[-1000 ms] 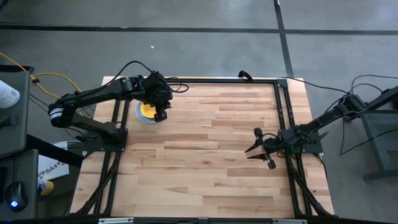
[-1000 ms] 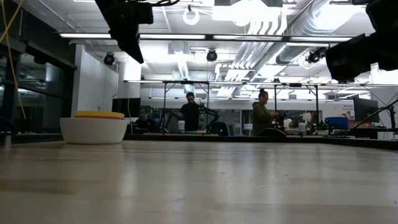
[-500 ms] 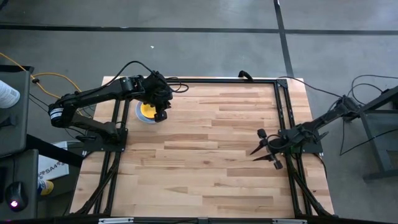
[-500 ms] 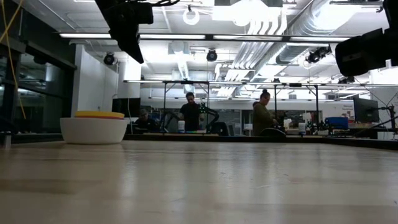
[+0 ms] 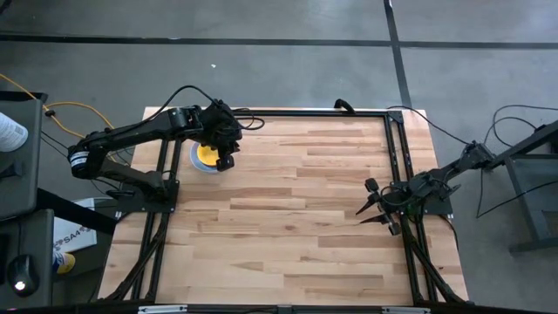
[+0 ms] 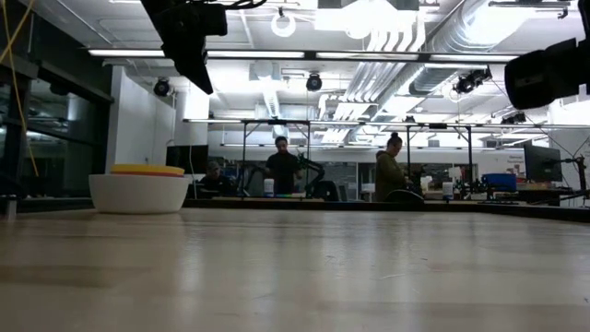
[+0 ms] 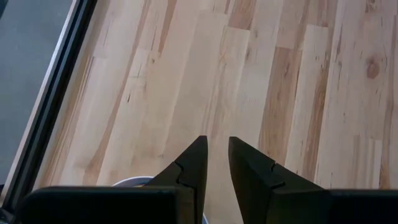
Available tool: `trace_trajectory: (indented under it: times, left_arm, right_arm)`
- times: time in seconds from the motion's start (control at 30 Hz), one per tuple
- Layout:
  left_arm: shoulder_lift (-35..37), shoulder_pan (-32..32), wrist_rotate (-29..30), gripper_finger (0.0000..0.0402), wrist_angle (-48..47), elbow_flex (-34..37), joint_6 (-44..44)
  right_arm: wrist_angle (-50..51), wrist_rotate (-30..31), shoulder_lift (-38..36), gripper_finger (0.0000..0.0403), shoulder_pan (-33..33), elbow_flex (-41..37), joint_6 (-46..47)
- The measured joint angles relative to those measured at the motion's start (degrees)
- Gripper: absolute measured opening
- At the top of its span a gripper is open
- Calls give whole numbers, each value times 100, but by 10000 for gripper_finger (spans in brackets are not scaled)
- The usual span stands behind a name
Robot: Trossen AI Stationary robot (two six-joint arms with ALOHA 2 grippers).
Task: Nest bowls inside each other
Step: Return to Home Position
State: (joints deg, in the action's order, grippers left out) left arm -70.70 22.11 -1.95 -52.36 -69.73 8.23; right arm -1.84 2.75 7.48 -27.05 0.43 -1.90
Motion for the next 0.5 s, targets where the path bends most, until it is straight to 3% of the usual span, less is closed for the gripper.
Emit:
trace_trajectory:
  times: [0.5]
  left_arm:
    - [0, 0, 15, 65, 0, 0, 0]
  right_arm:
    - [96, -313, -371, 121, -2, -7, -229]
